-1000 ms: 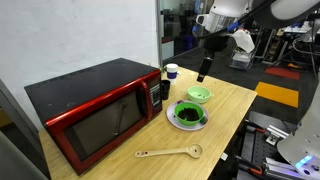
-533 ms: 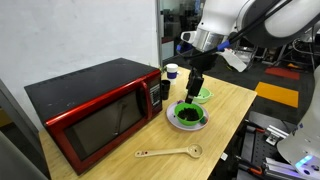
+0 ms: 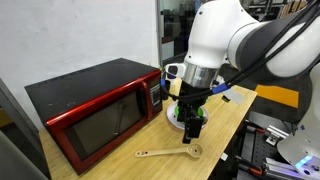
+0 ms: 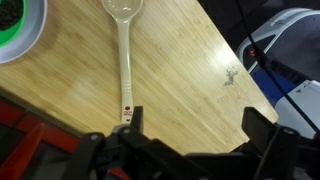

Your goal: Use the spoon to transfer one scoop of contents from the dark green bowl to the light green bowl

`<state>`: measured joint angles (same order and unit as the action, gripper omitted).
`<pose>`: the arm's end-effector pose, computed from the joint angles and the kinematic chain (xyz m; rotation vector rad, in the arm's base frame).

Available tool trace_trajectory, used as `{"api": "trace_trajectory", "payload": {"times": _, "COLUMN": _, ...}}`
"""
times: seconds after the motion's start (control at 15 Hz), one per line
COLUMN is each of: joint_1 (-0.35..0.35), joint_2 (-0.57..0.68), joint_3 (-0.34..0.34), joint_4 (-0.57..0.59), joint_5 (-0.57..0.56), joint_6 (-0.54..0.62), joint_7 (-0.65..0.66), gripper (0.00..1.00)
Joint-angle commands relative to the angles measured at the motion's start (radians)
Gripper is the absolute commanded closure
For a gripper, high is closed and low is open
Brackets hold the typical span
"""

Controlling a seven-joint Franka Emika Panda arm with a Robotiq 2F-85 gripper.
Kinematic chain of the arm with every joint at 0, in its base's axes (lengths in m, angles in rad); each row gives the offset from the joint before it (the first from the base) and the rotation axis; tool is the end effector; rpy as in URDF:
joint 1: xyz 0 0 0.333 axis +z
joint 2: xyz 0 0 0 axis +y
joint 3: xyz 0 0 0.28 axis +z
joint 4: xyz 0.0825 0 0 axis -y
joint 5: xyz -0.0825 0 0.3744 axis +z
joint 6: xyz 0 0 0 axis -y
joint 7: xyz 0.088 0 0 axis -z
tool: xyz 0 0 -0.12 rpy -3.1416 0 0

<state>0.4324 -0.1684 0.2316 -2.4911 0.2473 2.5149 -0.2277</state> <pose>0.3741 0.2902 0.3243 -2.7867 -1.0257 -0.2367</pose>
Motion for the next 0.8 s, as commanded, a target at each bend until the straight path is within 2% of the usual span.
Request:
{"api": "trace_trajectory", "payload": {"times": 0.0, "joint_1": -0.017, "joint_2": 0.155, "joint_3": 0.024, "joint_4": 0.073, "joint_5": 0.005, "joint_6": 0.044, "joint_7": -0.082, "gripper": 0.0}}
{"api": "trace_trajectory", "payload": {"times": 0.4, "joint_1": -0.075, "joint_2": 0.321, "joint_3": 0.039, "joint_4": 0.144, "joint_5": -0.067, "joint_6": 0.053, "joint_7": -0.145, "gripper": 0.0}}
{"api": "trace_trajectory", "payload": {"times": 0.73, "joint_1": -0.112, "joint_2": 0.373, "joint_3": 0.037, "joint_4": 0.157, "joint_5": -0.19, "joint_6": 0.047, "joint_7": -0.124, "gripper": 0.0}}
